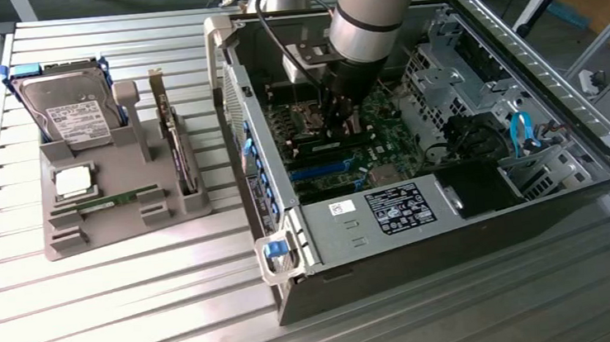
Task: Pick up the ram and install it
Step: 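Press down the ram until it locks into place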
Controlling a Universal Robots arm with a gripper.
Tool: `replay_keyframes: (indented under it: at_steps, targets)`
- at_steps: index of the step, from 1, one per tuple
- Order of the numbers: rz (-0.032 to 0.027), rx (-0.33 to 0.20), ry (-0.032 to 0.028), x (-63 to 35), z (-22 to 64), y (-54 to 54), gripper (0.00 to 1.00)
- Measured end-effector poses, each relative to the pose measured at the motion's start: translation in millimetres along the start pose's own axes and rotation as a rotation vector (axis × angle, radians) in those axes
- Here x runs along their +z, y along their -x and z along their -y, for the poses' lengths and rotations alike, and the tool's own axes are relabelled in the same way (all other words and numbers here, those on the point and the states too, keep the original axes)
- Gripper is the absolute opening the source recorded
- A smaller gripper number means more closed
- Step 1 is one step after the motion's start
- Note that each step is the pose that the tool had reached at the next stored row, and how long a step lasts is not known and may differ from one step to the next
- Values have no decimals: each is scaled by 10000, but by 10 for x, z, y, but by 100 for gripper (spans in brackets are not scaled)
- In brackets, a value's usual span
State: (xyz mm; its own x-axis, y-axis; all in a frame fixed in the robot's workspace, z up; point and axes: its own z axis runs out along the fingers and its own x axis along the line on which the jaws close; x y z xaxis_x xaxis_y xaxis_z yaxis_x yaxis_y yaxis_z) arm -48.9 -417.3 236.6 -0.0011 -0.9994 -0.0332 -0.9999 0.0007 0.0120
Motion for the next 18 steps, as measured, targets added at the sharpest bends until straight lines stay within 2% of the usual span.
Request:
replay_keyframes:
  at_steps: [6, 18]
  targets:
    - [-2, 0, 1, -124, -2, 4, 10]
    - [-2, 0, 2, -479, -5, 16, 10]
